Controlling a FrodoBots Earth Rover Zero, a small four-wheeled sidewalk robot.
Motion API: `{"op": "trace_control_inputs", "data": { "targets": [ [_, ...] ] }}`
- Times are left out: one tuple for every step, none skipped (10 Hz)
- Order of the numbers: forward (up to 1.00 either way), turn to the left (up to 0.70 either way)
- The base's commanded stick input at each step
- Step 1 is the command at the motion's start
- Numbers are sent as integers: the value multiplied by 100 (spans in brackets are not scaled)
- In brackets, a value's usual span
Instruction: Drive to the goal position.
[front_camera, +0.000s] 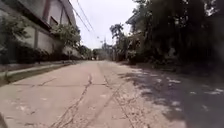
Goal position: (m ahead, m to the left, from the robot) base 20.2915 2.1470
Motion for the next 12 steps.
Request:
{"op": "trace_control_inputs", "data": {
  "targets": [
    [100,3],
    [100,3],
    [100,3],
    [100,3],
    [100,3],
    [100,4],
    [100,22],
    [100,37],
    [100,43],
    [100,41],
    [100,4],
    [100,3]
  ]
}}
